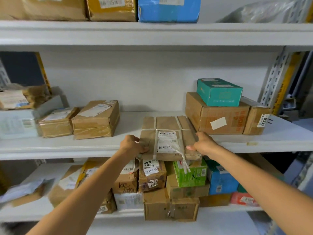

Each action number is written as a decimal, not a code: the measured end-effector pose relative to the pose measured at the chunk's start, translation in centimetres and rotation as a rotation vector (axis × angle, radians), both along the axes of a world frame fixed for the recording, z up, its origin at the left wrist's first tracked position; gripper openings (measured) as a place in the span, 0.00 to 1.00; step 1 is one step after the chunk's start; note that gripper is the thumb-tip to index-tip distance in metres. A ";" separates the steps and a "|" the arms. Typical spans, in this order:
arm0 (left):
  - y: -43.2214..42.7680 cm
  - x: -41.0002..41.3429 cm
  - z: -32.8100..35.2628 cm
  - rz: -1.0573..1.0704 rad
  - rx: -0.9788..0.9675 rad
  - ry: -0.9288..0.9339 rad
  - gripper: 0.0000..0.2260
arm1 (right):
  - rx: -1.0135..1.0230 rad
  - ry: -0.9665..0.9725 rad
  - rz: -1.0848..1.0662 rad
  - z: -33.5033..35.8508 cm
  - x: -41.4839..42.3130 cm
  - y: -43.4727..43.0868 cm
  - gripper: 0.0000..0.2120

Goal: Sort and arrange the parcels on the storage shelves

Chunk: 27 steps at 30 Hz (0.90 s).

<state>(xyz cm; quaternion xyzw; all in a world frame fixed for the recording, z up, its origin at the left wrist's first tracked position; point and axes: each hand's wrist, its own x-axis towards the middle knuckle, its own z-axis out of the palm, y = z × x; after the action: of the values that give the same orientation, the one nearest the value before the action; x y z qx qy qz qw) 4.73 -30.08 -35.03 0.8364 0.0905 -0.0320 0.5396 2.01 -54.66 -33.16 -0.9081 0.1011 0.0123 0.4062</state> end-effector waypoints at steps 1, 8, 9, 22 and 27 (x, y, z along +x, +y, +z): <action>0.1 -0.1 0.0 -0.007 -0.010 0.004 0.25 | 0.001 0.012 0.001 0.1 -0.1 0.0 0.38; 1.0 -2.0 -3.2 -0.063 -0.122 -0.040 0.36 | 0.007 0.161 0.125 -1.9 -0.8 -0.8 0.53; 1.0 -2.4 -3.7 -0.092 -0.089 -0.041 0.41 | -0.013 0.178 0.138 -2.4 -1.2 -0.8 0.56; 1.2 -2.7 -3.7 -0.127 -0.109 -0.095 0.38 | 0.356 0.018 0.118 -4.3 -1.7 -2.5 0.49; 1.2 -2.2 -3.2 -0.102 -0.082 -0.072 0.39 | 0.339 -0.009 0.075 -4.2 -0.9 -2.6 0.48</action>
<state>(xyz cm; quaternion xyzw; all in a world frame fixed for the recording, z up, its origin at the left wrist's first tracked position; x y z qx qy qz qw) 2.53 -28.87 -38.23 0.8178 0.0267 -0.0331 0.5739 1.09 -57.29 -37.34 -0.8299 0.0618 0.0402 0.5530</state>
